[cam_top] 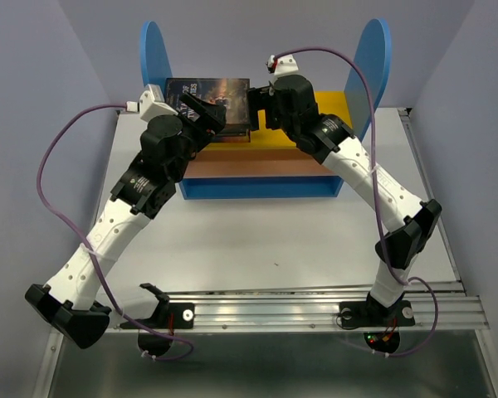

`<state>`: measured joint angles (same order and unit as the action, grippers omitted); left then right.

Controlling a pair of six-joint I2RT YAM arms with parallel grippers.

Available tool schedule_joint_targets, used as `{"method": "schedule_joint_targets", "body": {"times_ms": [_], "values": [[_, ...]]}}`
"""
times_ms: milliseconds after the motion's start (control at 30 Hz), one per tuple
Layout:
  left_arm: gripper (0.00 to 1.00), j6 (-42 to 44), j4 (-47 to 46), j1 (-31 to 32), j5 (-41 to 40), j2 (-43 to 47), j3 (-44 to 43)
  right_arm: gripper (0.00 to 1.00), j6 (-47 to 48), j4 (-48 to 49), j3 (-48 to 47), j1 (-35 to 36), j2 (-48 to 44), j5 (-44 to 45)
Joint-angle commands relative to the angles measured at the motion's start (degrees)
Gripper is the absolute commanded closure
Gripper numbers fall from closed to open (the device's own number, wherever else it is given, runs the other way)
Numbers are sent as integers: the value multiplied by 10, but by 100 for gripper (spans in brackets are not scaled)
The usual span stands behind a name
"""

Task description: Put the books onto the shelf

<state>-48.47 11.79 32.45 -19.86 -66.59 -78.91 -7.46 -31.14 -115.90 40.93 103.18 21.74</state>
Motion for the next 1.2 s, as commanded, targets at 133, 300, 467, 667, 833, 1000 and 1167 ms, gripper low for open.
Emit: {"method": "schedule_joint_targets", "body": {"times_ms": [133, 300, 467, 667, 833, 1000, 1167], "values": [[1, 17, -31, -15, -6, -5, -41, 0, 10, 34, -35, 4, 7, 2], [1, 21, -29, -21, -2, -9, -48, 0, 11, 35, -35, 4, 4, 1], [1, 16, -22, -29, 3, -12, -46, 0, 10, 35, -29, 4, 1, -3], [1, 12, -34, -32, -4, 11, -19, 0, 10, 41, -32, 4, -1, 6], [1, 21, -26, -33, 7, 8, -33, 0, -1, 42, -39, 4, 1, 37], [1, 64, -4, -33, 47, 9, -60, 0, -28, 41, -9, 4, -38, 136], [1, 85, 48, -33, 101, 50, -20, 0, -96, 21, 145, 4, -164, 217]]}}
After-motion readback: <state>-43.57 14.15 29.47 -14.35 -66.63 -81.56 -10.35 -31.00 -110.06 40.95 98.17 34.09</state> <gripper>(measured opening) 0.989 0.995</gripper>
